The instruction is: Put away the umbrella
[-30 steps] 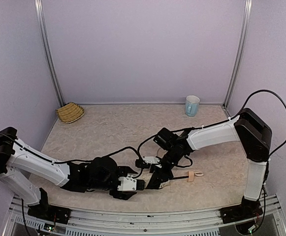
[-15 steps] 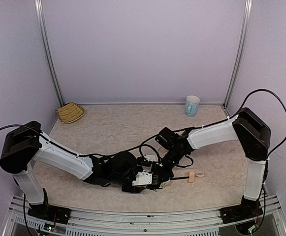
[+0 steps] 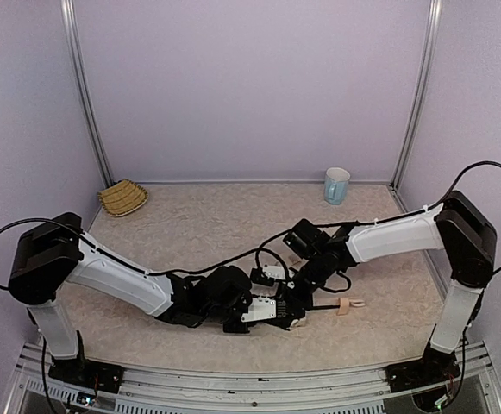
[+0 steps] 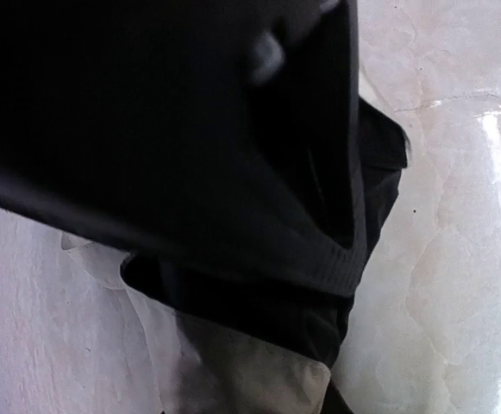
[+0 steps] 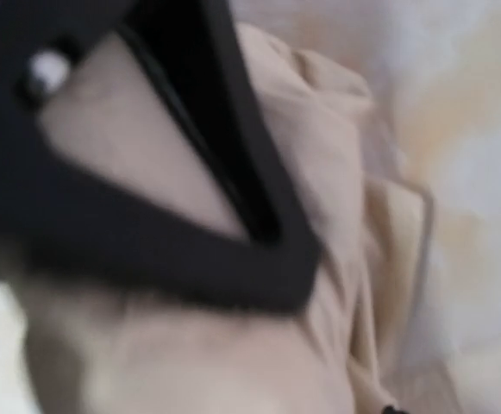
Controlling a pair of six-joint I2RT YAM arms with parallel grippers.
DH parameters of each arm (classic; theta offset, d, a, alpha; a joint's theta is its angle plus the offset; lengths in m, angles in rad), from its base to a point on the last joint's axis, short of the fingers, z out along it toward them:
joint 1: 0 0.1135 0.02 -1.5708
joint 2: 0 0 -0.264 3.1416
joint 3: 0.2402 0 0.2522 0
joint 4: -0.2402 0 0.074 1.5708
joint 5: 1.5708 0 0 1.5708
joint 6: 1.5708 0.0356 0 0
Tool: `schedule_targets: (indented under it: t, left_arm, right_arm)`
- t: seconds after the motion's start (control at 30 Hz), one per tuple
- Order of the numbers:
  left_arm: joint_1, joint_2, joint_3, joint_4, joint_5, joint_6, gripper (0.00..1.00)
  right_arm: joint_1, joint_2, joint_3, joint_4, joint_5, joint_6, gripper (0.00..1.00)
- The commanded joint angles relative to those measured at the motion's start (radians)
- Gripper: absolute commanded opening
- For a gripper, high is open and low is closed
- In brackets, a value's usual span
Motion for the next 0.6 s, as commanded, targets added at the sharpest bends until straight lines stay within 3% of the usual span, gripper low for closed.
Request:
schedule_targets:
  t: [0.0,0.23,0.3,0.43,0.57]
  left_arm:
    - [-0.041,0.086,-0.103,-0.155,-0.069,0.038,0.0]
    - [-0.065,0.085,-0.139,-0.101,-0.12,0.043,0.0]
    - [-0.071,0.084,-0.147,-0.082,-0.134,0.045,0.0]
    - [-0.083,0.082,-0.159,-0.063,-0.162,0.049,0.0]
    - [-0.087,0.085,-0.156,-0.064,-0.172,0.046,0.0]
  right_arm:
    - [-0.028,-0.153,-0.039,0.013,0.056,0.04,0.65]
    - [-0.137,-0.348,-0.13,0.033,0.007,0.084,0.68]
    - [-0.19,-0.372,-0.148,0.091,0.01,0.161,0.72]
    - [-0.285,-0.294,-0.114,0.197,0.0,0.464,0.74]
    - [-0.305,-0.136,-0.082,0.265,-0.094,0.658,0.59]
